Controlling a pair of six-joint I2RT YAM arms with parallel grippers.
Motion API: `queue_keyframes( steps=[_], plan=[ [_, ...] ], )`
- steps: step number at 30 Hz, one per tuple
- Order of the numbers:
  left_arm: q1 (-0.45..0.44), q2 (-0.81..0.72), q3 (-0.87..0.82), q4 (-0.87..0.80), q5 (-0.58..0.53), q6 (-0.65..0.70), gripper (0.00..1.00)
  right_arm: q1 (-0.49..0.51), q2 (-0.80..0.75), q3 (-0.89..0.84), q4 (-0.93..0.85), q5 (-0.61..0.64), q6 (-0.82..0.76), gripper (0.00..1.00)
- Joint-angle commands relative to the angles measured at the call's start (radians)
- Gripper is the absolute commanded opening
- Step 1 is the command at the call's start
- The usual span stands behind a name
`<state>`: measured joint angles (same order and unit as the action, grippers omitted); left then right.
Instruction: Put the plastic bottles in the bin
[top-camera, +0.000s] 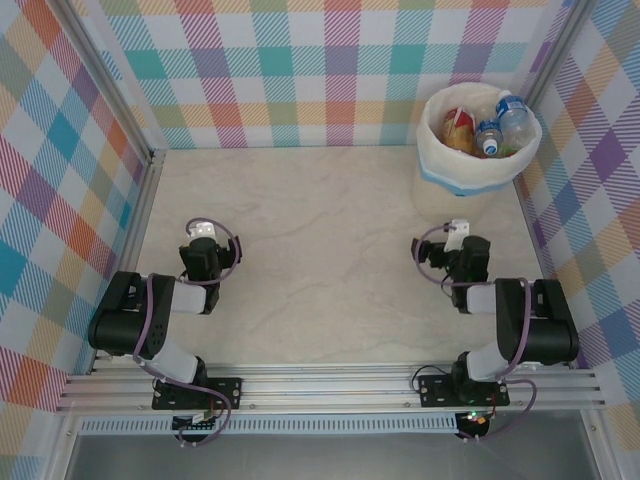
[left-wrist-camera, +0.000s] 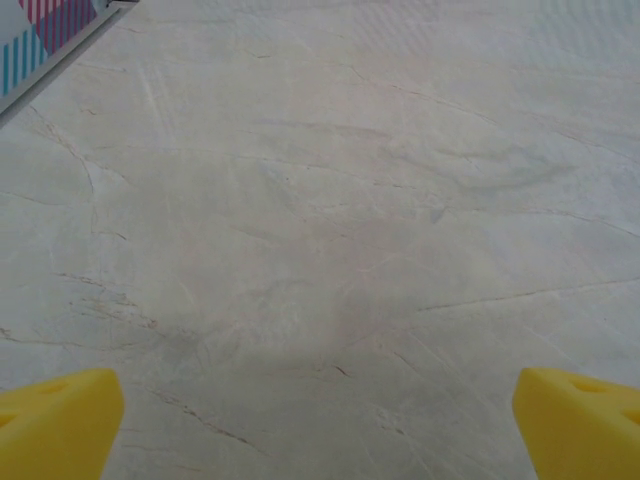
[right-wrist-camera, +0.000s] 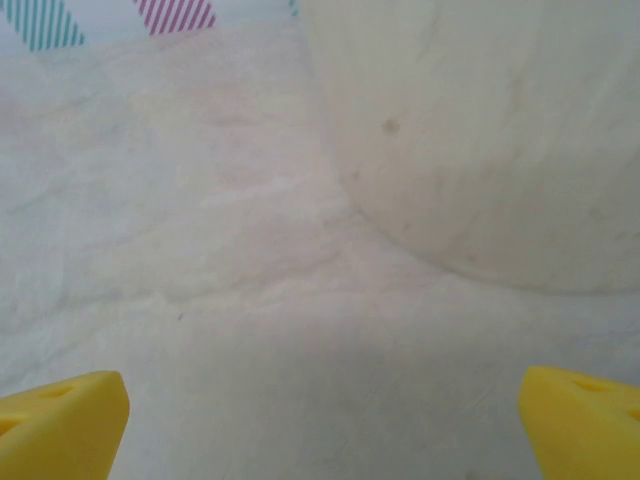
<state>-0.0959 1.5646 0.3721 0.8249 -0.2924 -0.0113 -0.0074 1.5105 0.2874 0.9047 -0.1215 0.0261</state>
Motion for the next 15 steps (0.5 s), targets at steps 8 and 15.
queue_keyframes(
  steps=[8, 15],
  plan=[
    [-0.002, -0.004, 0.013, 0.046, -0.031, -0.015, 1.00, 0.021, 0.028, 0.116, -0.059, 0.144, -0.010, 1.00],
    [-0.002, -0.005, 0.013, 0.044, -0.028, -0.014, 1.00, 0.019, 0.027, 0.118, -0.061, 0.142, -0.008, 1.00]
  ],
)
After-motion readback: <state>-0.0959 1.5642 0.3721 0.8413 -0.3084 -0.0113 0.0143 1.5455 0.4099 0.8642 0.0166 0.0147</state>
